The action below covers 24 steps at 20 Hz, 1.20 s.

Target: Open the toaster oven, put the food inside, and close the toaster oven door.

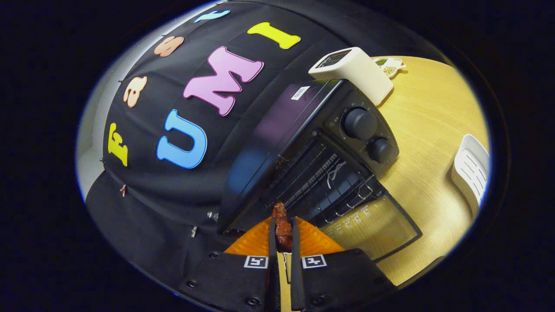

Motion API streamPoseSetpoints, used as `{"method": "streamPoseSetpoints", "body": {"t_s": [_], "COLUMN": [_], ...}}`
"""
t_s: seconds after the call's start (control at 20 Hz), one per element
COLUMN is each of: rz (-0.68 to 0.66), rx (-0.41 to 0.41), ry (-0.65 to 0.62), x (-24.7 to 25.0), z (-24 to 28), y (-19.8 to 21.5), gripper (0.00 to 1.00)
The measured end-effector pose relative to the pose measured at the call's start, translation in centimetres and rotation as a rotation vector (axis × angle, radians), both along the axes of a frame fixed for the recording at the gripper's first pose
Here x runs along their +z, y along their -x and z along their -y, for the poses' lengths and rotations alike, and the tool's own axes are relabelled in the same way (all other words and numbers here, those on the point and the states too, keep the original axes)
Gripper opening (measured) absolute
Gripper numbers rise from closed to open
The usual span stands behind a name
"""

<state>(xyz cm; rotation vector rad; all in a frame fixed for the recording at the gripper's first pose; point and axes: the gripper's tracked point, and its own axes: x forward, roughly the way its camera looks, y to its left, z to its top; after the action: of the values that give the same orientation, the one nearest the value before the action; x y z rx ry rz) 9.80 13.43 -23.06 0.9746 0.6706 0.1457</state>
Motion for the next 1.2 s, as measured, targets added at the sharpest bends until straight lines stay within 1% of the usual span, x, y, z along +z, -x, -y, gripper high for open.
{"method": "streamPoseSetpoints", "body": {"t_s": [0.2, 0.35, 0.45, 0.6, 0.65, 0.75, 0.8, 0.85, 0.9, 1.05, 1.1, 1.2], "rz": [-0.002, -0.006, -0.016, -0.012, -0.003, 0.014, 0.023, 0.036, 0.045, 0.076, 0.091, 0.115], "rx": [-0.098, -0.133, -0.159, -0.156, -0.145, -0.110, -0.103, -0.095, -0.081, -0.003, 0.024, 0.065], "ry": [-0.007, 0.003, 0.044, 0.094, 0.117, 0.168, 0.198, 0.226, 0.252, 0.348, 0.387, 0.449], "x": [-2.1, -3.1, -4.0, -4.5, -4.4, -4.2, -4.2, -4.0, -3.9, -3.8, -3.6, -3.2], "z": [-0.8, -1.3, -1.1, -1.0, -0.9, -0.9, -0.7, -0.5, -0.4, -0.2, -0.2, -0.1], "y": [-2.3, -3.3, -3.8, -4.3, -4.2, -3.9, -3.7, -3.7, -3.5, -2.6, -2.2, -1.3], "gripper": [0.14, 0.14, 0.14, 0.15, 0.15, 0.19, 0.26, 0.28, 0.41, 0.86, 0.97, 0.98]}}
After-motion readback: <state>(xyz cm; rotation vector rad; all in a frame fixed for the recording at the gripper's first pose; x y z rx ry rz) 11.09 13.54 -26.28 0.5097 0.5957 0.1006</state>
